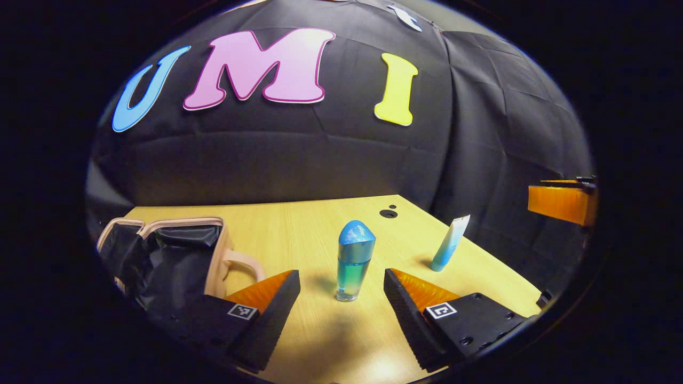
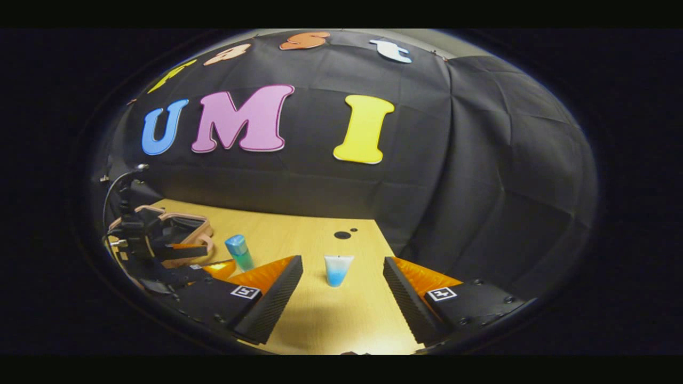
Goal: First open the suitcase, pack the skin care products into it, and then close the suitcase.
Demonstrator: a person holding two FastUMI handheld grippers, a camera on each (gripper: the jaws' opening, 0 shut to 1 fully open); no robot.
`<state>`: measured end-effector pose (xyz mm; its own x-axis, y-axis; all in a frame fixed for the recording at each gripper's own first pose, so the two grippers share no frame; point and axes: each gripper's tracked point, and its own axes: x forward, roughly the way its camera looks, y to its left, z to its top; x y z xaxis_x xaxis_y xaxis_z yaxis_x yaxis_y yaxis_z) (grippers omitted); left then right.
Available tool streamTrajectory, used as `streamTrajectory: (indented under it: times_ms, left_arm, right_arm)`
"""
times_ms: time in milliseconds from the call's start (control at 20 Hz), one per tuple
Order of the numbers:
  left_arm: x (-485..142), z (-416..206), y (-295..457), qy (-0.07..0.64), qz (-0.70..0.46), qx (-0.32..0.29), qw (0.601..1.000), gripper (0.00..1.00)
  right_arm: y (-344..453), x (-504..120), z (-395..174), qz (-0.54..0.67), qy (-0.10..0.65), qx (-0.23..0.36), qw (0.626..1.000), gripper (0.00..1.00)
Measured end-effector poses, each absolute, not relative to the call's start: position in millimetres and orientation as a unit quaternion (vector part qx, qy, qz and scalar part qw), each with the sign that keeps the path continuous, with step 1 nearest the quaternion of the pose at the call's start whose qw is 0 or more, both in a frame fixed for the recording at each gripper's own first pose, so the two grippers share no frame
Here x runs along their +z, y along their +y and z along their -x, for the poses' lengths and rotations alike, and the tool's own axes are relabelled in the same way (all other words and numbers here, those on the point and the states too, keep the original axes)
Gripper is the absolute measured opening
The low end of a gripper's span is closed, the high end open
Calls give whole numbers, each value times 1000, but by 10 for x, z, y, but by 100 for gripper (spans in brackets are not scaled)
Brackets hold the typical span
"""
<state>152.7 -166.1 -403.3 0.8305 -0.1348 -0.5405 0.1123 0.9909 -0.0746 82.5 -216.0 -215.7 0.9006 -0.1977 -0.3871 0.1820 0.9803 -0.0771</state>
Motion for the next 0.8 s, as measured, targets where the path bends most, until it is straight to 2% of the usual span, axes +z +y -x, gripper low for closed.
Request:
streamTrajectory:
  times_ms: [250,550,750,800]
  left_arm:
    - [-4487,-1850,-1788,305,28,-59,950,99]
    - [-4727,-2069,-1859,323,-2,-56,945,93]
    - [-4806,-2101,-1877,326,-8,-52,944,79]
    - [-4813,-2106,-1836,325,-8,-46,945,72]
  right_arm:
    - [-2180,-2729,-1029,-7,244,-91,966,97]
    - [-2222,-3241,-1427,-32,272,-95,957,97]
    - [-2260,-3487,-1648,-67,280,-114,951,97]
    - [-2265,-3519,-1695,-66,278,-116,951,97]
